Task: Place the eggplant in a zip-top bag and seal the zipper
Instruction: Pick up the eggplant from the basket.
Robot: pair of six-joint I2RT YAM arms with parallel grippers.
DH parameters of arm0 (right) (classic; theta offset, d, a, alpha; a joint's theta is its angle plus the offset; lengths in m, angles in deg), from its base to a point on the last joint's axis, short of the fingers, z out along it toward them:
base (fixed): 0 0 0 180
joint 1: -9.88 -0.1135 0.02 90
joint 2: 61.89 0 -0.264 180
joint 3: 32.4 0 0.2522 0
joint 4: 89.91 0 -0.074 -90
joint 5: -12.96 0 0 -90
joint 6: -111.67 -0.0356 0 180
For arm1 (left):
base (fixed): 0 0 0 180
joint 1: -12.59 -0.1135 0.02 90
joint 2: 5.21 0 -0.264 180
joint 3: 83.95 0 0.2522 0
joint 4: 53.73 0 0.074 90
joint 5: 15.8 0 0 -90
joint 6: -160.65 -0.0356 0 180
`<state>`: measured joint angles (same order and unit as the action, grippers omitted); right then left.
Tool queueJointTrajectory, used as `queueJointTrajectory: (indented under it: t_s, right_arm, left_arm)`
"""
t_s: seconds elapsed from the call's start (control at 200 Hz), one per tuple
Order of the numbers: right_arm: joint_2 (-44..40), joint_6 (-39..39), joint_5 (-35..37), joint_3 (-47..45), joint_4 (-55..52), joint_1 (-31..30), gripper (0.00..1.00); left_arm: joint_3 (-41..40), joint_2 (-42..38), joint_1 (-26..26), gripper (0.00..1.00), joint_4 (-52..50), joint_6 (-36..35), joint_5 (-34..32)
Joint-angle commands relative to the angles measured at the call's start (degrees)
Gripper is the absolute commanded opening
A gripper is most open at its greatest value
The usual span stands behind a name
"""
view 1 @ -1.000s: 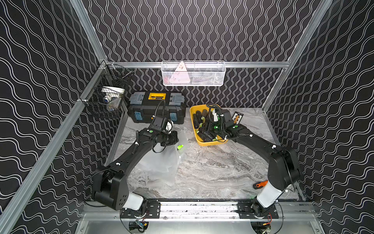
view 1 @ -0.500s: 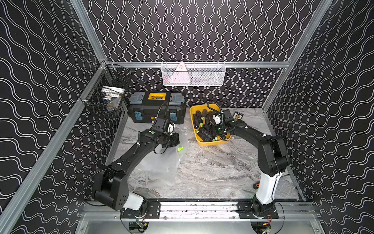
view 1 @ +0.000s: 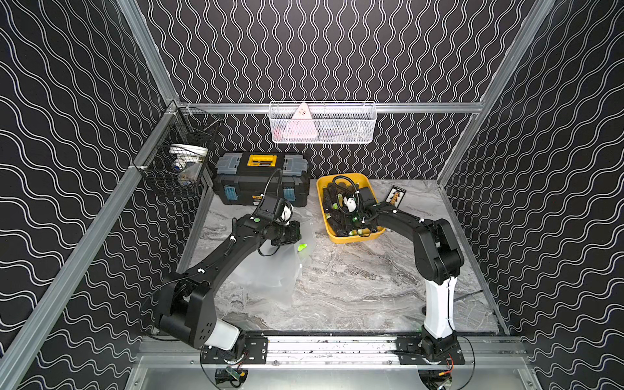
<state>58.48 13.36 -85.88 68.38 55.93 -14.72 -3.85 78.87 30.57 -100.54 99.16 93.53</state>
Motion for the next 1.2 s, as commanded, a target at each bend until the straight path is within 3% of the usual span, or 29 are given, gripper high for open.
queueJointTrajectory:
  t_s: [0.0, 0.335, 0.781, 1.191]
  right_arm:
    - [1.42, 0.58, 3.02, -0.35, -2.46, -0.19, 0.52]
    - [-2.69, 0.72, 5.02, -0.72, 0.3, -0.53, 0.6]
    - [4.03, 6.39, 8.38, 3.86, -3.99, -4.04, 0.61]
    - [0.92, 4.72, 9.25, 1.68, -0.02, -4.23, 0.43]
  left_arm:
    - [0.24, 0.05, 0.03, 0.0, -0.25, -0.91, -0.44]
    - [0.19, -0.31, 0.04, 0.0, -0.39, -0.83, -0.61]
    - [0.81, -0.14, 0.04, 0.0, -0.89, -1.1, -0.88]
    - [0.89, -0.23, 0.03, 0.0, -1.02, -1.18, -1.23]
